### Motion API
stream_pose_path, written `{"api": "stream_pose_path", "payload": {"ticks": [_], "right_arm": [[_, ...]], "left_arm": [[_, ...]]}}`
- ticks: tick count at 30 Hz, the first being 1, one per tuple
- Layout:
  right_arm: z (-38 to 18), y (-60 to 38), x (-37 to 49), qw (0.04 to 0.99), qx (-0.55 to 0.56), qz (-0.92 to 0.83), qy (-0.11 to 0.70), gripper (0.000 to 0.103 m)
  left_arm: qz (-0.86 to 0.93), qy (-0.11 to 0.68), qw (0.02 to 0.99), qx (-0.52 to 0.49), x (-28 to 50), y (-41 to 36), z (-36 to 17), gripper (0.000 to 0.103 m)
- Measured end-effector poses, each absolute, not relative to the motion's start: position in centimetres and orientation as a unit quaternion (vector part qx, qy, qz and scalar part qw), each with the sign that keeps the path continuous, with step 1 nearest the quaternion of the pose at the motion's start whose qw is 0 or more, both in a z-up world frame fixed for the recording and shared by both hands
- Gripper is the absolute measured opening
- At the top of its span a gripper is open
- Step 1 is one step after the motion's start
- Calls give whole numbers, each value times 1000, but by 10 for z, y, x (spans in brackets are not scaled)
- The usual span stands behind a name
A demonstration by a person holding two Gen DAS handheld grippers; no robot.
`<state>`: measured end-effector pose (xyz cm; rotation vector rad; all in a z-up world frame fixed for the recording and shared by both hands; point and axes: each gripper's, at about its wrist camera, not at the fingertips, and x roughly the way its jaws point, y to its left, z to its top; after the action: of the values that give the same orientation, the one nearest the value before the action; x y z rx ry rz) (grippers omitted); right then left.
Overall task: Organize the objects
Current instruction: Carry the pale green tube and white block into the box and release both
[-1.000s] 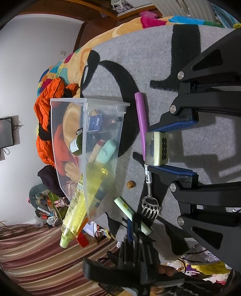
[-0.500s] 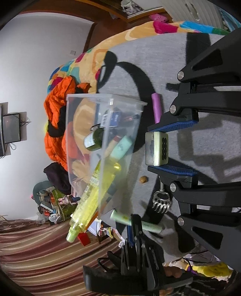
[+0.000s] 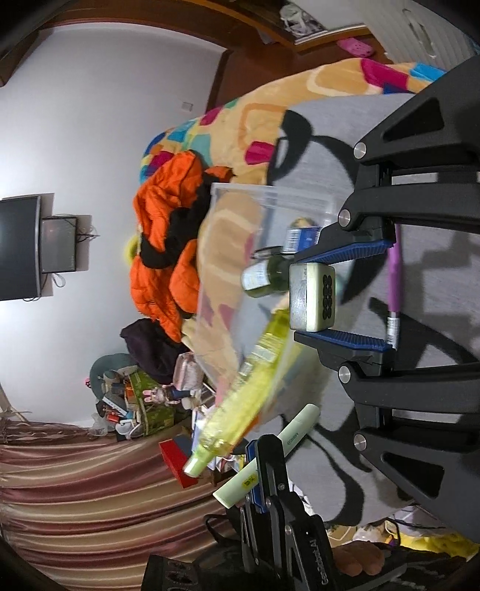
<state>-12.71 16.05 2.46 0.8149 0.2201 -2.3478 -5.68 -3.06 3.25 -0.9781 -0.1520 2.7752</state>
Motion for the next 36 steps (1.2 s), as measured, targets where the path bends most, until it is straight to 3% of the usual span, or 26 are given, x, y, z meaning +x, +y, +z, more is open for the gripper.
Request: {"api": "stream_pose_path", "payload": {"ticks": [14,36], "right_arm": [[24,145,-168,307,312,-894,93,31],[-20,131,-199,296,363,-875,121,31]], "left_arm": [[940,-110,94,-309,-103,-41,51,15],[910,-105,88,-392,-173,-18,-2,15]]}}
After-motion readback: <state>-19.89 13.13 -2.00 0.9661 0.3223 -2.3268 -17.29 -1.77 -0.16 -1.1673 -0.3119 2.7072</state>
